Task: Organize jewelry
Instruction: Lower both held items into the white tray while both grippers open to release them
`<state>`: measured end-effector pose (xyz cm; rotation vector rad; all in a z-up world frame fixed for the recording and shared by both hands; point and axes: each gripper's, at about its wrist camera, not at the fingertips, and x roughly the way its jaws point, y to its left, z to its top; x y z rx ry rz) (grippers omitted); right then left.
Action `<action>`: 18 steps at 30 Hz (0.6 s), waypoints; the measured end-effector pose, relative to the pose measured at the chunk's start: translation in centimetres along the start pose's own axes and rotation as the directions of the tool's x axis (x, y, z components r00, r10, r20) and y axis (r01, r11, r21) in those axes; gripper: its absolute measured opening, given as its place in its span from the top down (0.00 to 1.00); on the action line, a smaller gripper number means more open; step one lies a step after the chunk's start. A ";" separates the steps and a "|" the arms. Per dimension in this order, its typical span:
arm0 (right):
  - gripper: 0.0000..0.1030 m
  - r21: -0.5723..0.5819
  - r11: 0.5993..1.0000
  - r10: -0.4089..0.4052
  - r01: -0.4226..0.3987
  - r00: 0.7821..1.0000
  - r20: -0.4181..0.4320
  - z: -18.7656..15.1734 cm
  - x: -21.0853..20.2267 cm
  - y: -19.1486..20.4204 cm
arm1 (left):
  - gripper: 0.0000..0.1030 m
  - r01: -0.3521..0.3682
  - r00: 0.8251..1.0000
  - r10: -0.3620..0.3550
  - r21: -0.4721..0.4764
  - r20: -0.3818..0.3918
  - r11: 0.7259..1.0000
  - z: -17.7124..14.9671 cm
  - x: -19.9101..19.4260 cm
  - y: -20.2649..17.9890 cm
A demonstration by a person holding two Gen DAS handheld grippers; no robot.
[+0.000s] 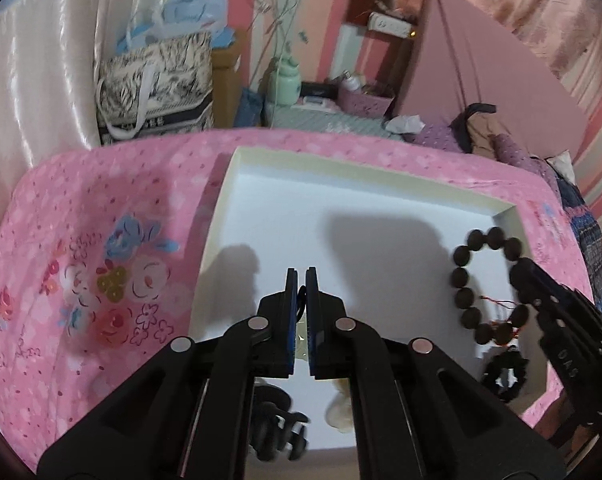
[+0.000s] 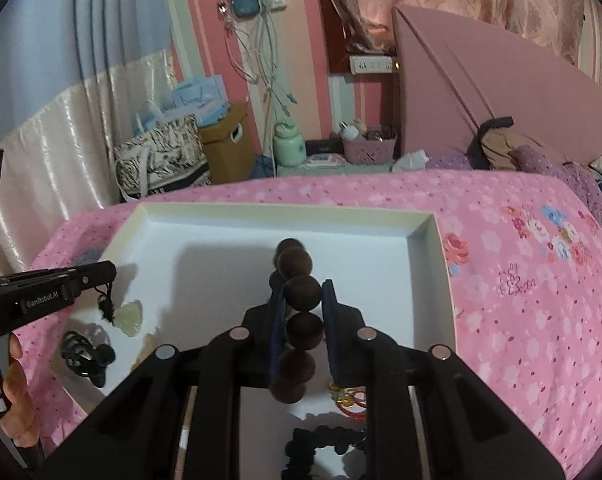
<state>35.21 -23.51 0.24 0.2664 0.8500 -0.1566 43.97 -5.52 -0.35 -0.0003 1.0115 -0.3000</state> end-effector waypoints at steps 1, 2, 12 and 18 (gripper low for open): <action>0.82 0.001 1.000 -0.005 0.005 1.000 -0.009 -0.1 0.2 -0.1 | 0.99 -0.004 1.000 0.004 -0.003 -0.006 1.000 -0.1 0.4 0.2; 0.82 0.003 1.000 -0.005 0.005 1.000 -0.016 -0.1 0.5 -0.2 | 0.99 -0.007 1.000 0.007 -0.006 -0.011 1.000 -0.1 0.7 0.3; 0.82 0.002 1.000 -0.024 0.024 0.996 -0.088 -1.0 2.5 0.0 | 0.98 -0.045 0.999 0.045 0.014 -0.018 0.999 -0.6 2.2 0.1; 0.82 0.003 1.000 -0.019 0.020 0.990 -0.139 -1.4 3.8 0.2 | 0.98 -0.063 0.998 0.063 0.028 -0.016 0.998 -0.7 2.4 -0.1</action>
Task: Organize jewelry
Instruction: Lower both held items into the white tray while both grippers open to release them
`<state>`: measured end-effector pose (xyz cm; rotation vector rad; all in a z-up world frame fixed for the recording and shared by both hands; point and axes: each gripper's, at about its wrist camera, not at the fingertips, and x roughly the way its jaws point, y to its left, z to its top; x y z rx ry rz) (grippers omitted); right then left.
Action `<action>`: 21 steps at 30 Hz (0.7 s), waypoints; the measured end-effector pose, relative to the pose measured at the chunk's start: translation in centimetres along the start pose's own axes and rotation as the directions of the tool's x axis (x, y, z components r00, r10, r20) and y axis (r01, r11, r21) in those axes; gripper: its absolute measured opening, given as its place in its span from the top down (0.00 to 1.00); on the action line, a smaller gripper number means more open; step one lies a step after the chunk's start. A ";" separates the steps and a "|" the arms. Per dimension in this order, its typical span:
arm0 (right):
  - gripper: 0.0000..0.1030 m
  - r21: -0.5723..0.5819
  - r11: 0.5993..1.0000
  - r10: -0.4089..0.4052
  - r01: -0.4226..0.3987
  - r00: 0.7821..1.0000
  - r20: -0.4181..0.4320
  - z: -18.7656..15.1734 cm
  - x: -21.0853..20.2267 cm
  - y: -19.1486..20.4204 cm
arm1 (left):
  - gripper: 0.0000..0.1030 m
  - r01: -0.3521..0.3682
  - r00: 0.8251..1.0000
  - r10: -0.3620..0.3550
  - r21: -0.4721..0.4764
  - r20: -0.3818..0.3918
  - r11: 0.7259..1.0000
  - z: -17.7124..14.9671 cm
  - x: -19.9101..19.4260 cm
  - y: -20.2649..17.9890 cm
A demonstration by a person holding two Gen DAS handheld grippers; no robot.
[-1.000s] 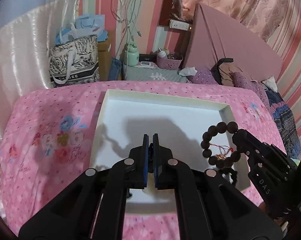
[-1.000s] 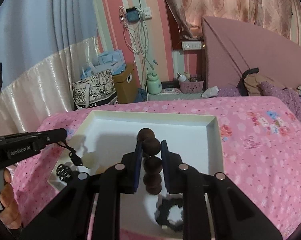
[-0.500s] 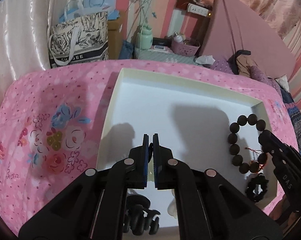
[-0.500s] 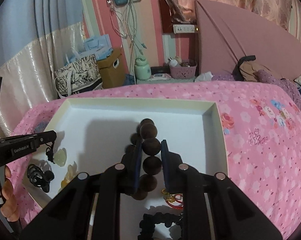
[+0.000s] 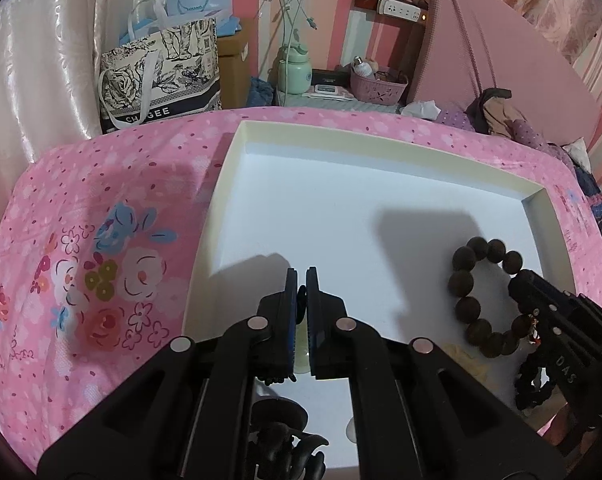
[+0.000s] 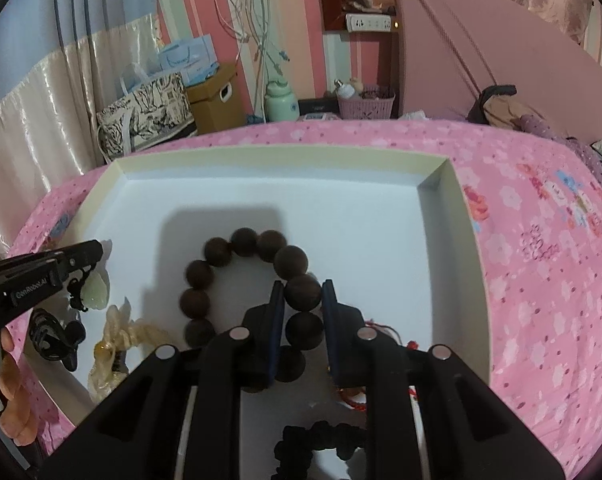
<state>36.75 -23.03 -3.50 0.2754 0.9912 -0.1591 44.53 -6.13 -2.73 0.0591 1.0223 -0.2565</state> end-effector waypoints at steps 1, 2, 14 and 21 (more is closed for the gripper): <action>0.81 -0.001 1.000 0.001 -0.001 1.000 -0.005 -0.1 0.1 0.0 | 0.98 -0.003 1.000 0.003 0.000 0.001 1.000 0.0 0.0 0.0; 0.81 -0.003 1.000 -0.002 0.002 1.000 -0.007 -0.2 0.2 0.0 | 0.98 -0.005 1.000 0.005 0.002 0.001 1.000 0.0 0.0 0.0; 0.78 -0.024 0.999 -0.024 0.024 1.000 -0.003 -0.2 0.2 0.3 | 0.72 -0.019 1.000 0.020 0.026 -0.009 0.999 -0.3 -0.3 -0.6; 0.52 -0.034 0.999 -0.037 0.039 0.997 0.061 0.1 -2.1 0.6 | 0.45 -0.044 0.998 0.042 0.037 0.040 0.998 -0.4 -3.8 -1.5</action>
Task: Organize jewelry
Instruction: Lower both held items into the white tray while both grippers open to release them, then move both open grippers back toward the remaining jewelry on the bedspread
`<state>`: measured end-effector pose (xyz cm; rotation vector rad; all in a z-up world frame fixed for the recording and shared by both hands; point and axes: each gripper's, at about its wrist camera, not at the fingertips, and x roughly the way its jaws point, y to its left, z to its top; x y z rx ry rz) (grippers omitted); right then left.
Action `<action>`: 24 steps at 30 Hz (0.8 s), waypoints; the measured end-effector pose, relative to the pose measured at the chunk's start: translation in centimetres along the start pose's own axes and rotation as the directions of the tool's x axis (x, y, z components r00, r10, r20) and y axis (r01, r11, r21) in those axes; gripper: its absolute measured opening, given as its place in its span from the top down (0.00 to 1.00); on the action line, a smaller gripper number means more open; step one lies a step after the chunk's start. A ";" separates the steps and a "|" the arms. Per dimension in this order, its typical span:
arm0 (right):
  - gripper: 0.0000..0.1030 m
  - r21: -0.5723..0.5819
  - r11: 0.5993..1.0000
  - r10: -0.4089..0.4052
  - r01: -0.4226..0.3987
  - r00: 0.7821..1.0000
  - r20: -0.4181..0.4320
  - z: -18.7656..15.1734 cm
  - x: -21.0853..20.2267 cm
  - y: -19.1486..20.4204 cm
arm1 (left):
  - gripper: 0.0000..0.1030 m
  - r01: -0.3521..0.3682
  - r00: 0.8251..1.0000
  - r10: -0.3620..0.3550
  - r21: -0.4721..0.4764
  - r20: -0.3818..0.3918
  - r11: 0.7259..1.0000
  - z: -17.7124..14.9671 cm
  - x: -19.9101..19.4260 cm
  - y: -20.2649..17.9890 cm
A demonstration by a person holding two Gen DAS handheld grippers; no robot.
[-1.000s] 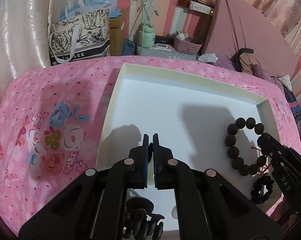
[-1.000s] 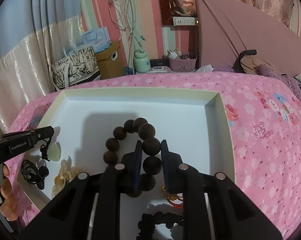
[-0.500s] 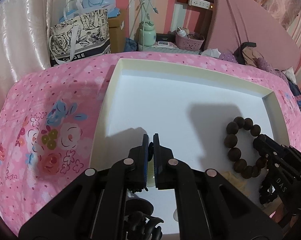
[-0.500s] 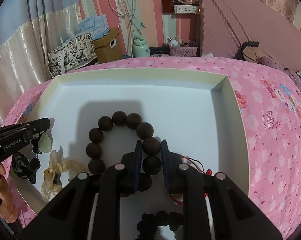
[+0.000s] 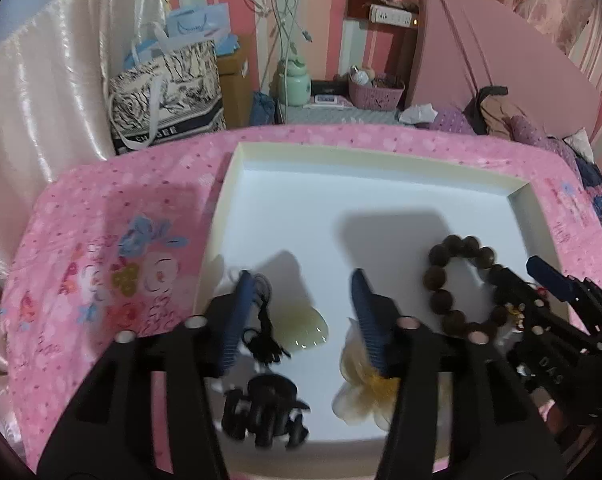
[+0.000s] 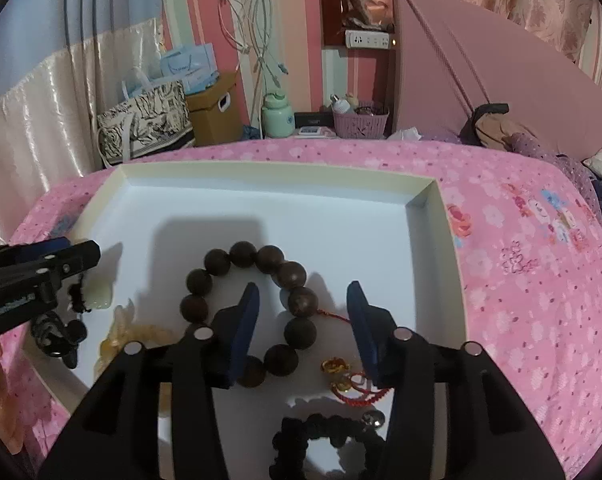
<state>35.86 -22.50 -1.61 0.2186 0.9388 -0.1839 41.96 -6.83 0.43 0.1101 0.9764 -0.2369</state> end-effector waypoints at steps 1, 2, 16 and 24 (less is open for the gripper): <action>0.50 0.002 1.000 0.002 -0.002 1.000 0.002 0.0 -0.4 -0.1 | 0.41 -0.007 1.000 0.007 -0.001 0.006 1.000 -0.1 -0.9 -0.1; 0.50 0.002 1.000 0.004 -0.004 1.000 0.003 0.0 -0.9 -0.2 | 0.36 -0.013 1.000 0.013 0.001 0.009 1.000 -0.2 -1.6 -0.2; 0.15 -0.059 0.998 0.028 -0.021 0.991 0.131 -5.4 -14.6 -1.1 | 0.04 -0.085 0.981 0.084 -0.002 0.176 0.996 -8.5 -15.1 0.8; 0.11 -0.019 0.999 0.047 -0.045 0.992 0.115 -12.7 -17.3 -3.8 | 0.03 -0.080 0.981 0.085 -0.035 0.174 0.996 -16.8 -17.8 2.4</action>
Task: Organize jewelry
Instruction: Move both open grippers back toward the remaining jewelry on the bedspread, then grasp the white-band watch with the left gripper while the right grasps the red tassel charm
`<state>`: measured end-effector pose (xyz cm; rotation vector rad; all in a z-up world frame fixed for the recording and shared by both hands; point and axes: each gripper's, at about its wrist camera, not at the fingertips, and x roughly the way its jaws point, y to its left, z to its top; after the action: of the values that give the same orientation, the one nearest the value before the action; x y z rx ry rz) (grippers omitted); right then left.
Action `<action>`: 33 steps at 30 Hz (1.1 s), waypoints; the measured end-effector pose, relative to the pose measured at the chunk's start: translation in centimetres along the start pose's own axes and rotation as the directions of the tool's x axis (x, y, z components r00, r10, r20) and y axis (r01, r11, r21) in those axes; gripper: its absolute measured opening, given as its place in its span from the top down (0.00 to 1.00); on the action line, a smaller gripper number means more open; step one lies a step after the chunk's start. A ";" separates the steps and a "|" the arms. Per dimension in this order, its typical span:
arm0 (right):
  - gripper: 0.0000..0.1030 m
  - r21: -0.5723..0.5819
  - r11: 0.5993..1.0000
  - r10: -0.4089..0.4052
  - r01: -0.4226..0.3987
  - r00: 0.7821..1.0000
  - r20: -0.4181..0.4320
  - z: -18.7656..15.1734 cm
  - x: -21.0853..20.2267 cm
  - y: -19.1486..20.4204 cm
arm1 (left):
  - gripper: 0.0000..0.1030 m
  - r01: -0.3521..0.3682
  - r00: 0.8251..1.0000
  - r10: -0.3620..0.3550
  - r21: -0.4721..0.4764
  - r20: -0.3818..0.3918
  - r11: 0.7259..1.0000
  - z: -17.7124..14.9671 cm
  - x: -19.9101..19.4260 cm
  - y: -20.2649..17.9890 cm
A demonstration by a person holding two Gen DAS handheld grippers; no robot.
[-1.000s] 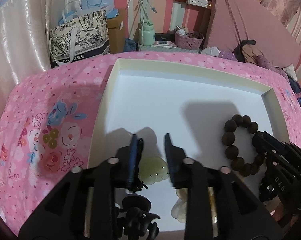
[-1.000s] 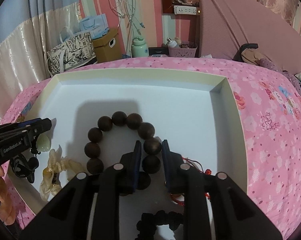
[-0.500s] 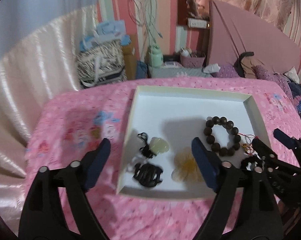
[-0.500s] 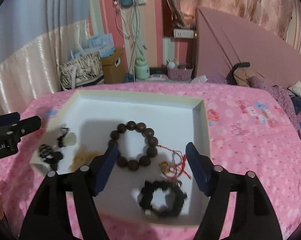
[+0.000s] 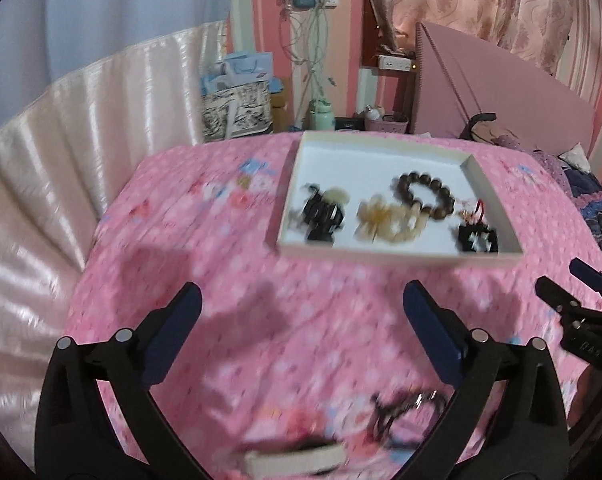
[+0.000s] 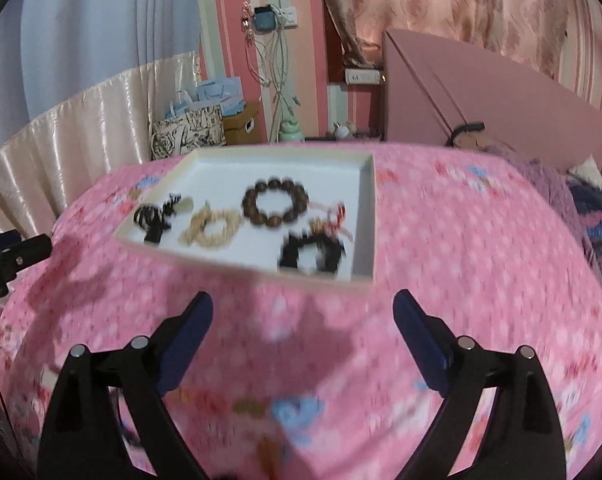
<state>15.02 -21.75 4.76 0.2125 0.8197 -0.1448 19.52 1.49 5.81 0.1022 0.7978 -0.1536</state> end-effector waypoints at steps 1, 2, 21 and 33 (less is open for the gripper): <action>0.11 0.009 1.000 0.002 -0.002 1.000 -0.006 -0.8 -0.1 -0.3 | 0.03 0.001 1.000 -0.001 -0.001 -0.004 1.000 -0.7 -0.1 0.2; 0.11 0.016 1.000 0.003 -0.003 1.000 -0.008 -1.6 -0.3 -0.5 | 0.03 0.003 1.000 -0.003 -0.005 -0.009 1.000 -1.4 -0.2 0.4; 0.11 0.006 0.997 -0.074 0.074 0.997 0.013 -9.7 -3.5 -0.6 | 0.03 0.032 0.995 -0.035 -0.037 -0.092 0.999 -10.9 -0.3 1.4; 0.13 0.000 0.996 -0.087 0.087 0.996 -0.006 -11.2 -3.6 -0.4 | 0.03 0.065 0.993 -0.062 0.028 -0.103 0.997 -13.0 -0.3 -0.1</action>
<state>4.54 -19.28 -0.06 0.1771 0.8354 -0.2264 10.18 3.32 -3.01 0.1145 0.9015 -0.2227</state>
